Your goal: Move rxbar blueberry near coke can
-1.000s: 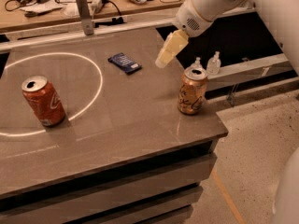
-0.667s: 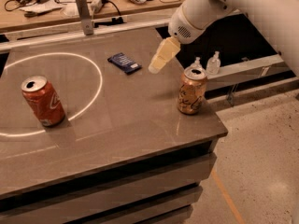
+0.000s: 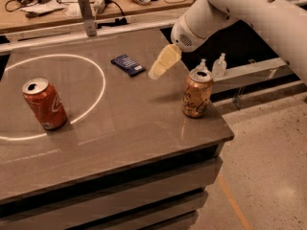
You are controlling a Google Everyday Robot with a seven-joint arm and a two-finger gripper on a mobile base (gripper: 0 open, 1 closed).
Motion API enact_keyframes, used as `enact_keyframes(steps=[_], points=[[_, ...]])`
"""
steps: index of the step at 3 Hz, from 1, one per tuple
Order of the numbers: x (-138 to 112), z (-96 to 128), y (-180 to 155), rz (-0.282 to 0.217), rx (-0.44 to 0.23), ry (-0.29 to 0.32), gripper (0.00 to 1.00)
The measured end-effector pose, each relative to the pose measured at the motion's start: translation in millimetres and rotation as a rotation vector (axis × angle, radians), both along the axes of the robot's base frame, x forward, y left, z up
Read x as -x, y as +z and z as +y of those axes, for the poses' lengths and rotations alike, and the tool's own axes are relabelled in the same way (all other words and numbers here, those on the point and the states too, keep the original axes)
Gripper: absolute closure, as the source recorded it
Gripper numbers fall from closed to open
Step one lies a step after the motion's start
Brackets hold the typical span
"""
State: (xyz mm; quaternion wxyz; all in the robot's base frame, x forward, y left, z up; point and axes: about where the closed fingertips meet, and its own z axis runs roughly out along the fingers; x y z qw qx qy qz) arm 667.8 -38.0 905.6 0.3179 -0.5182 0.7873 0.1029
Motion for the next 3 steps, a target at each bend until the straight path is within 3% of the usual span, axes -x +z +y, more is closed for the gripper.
enact_keyframes(steps=[1,3], points=[[-7.4,10.1,-4.1,-0.012,-0.079,-0.033,0.0],[-22.5,28.4,-7.6,-0.022,-0.139,-0.041,0.0]])
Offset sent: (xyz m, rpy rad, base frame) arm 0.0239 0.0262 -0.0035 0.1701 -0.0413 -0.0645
